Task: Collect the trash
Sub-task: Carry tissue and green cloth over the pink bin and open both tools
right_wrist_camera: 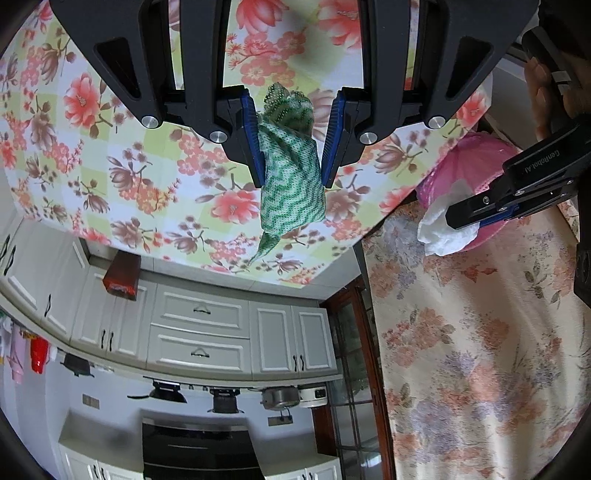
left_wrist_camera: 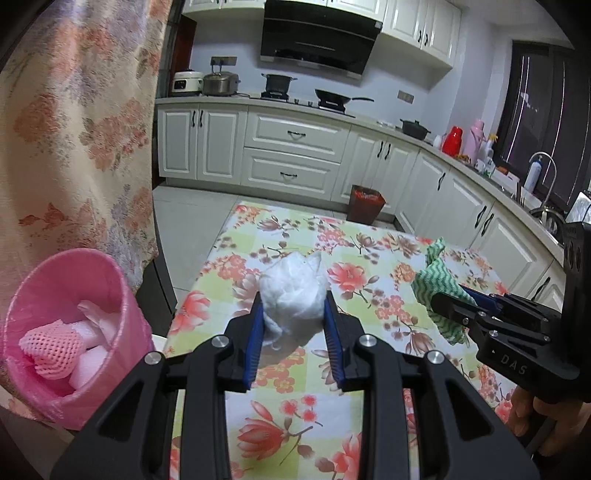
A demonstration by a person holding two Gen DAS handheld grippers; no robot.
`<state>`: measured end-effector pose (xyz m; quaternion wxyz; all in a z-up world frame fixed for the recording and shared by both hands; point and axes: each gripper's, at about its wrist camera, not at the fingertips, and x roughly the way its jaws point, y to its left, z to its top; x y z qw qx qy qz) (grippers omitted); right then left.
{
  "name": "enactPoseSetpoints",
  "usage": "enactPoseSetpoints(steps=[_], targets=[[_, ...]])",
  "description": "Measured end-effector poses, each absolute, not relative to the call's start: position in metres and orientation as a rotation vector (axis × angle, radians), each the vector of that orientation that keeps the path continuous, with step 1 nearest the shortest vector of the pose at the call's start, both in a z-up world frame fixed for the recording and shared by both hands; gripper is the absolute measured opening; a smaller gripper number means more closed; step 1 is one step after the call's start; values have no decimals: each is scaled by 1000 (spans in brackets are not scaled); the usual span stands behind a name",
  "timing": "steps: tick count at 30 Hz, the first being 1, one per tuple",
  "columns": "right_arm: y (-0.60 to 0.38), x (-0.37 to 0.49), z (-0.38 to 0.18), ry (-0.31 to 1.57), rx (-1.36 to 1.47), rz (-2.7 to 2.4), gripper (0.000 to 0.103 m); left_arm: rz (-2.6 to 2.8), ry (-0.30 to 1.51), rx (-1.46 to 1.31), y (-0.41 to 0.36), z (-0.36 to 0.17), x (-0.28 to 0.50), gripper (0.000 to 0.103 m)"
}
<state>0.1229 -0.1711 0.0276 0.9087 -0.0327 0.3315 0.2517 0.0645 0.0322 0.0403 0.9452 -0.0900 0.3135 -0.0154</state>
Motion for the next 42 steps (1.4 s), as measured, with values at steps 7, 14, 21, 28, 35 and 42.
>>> enactPoseSetpoints(steps=[7,14,21,28,35,42], targets=[[-155,110,40,661,-85,545,31,3,601,-203,56,54,42,29],[-133,103,49,647,-105,579,31,60,579,-221,86,61,21,30],[-105,103,54,642,-120,622,31,142,554,-237,128,70,4,29],[-72,106,58,636,-143,672,31,229,528,-253,170,78,-9,29],[-27,110,63,632,-175,741,31,286,522,-265,198,79,-10,30],[20,115,63,633,-206,803,31,335,526,-270,224,77,-7,30]])
